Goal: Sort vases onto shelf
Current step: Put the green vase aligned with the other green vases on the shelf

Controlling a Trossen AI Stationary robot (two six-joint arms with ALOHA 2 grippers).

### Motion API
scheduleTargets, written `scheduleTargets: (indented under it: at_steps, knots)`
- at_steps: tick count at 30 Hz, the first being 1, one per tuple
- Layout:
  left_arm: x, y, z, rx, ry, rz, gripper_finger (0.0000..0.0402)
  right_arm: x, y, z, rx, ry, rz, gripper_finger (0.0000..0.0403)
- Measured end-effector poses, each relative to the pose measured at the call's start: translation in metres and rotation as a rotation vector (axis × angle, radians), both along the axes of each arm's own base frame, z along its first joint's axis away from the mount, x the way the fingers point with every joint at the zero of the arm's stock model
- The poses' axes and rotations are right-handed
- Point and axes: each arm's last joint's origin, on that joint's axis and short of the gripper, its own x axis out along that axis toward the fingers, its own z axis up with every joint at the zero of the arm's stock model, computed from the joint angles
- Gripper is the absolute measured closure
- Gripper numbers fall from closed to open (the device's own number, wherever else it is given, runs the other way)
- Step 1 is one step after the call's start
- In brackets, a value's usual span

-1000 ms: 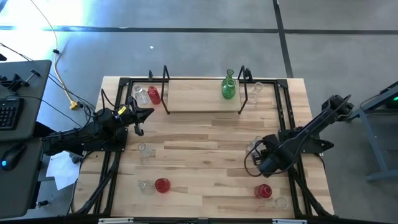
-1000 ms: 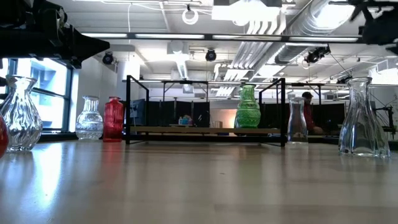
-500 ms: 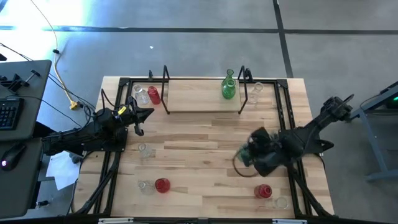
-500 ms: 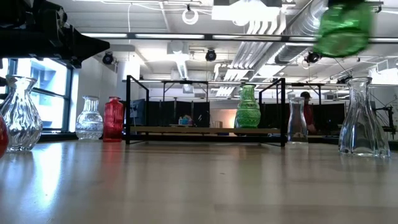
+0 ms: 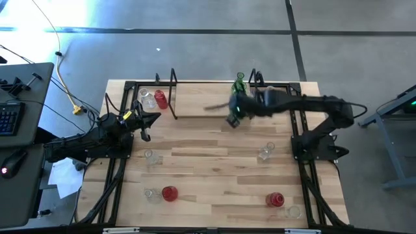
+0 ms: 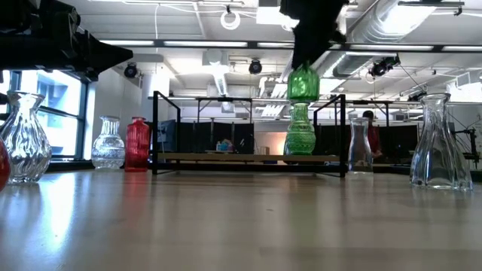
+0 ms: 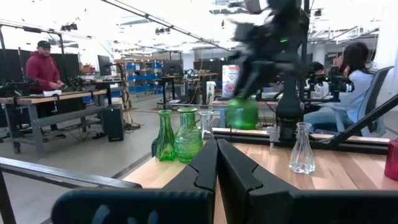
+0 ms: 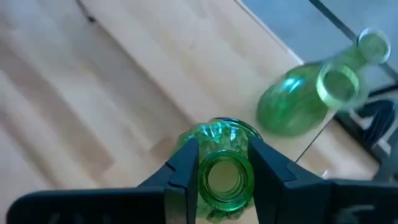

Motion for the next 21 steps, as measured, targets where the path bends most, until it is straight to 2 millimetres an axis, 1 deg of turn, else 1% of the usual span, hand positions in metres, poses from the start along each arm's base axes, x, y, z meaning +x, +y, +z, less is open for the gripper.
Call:
scheduleTargets:
  at_steps: [2,4,7,10,14,17,21]
  knots:
    - [0.0,0.0,0.0,0.0,-0.001,0.0,0.0399,0.003,-0.02,-0.007,0.002,0.037,0.023,0.0322]
    - [0.0,0.0,0.0,0.0,-0.001,0.0,0.0399,0.007,-0.034,-0.016,0.01,0.084,0.044,0.0322]
    - [0.0,0.0,0.0,0.0,0.0,0.0,0.0399,0.013,-0.046,-0.034,0.025,0.174,0.059,0.0322]
    - [0.0,0.0,0.0,-0.002,0.001,-0.001,0.0399,0.021,-0.05,-0.049,0.032,0.235,0.083,0.0322]
    - [0.0,0.0,-0.001,-0.005,0.006,-0.001,0.0399,0.027,-0.053,-0.063,0.043,0.274,0.074,0.0322]
    - [0.0,0.0,-0.001,-0.006,0.007,-0.001,0.0399,0.03,-0.055,-0.069,0.035,0.293,0.054,0.0322]
    - [0.0,0.0,-0.001,-0.005,0.007,-0.001,0.0399,0.031,-0.056,-0.072,0.029,0.295,0.027,0.0322]
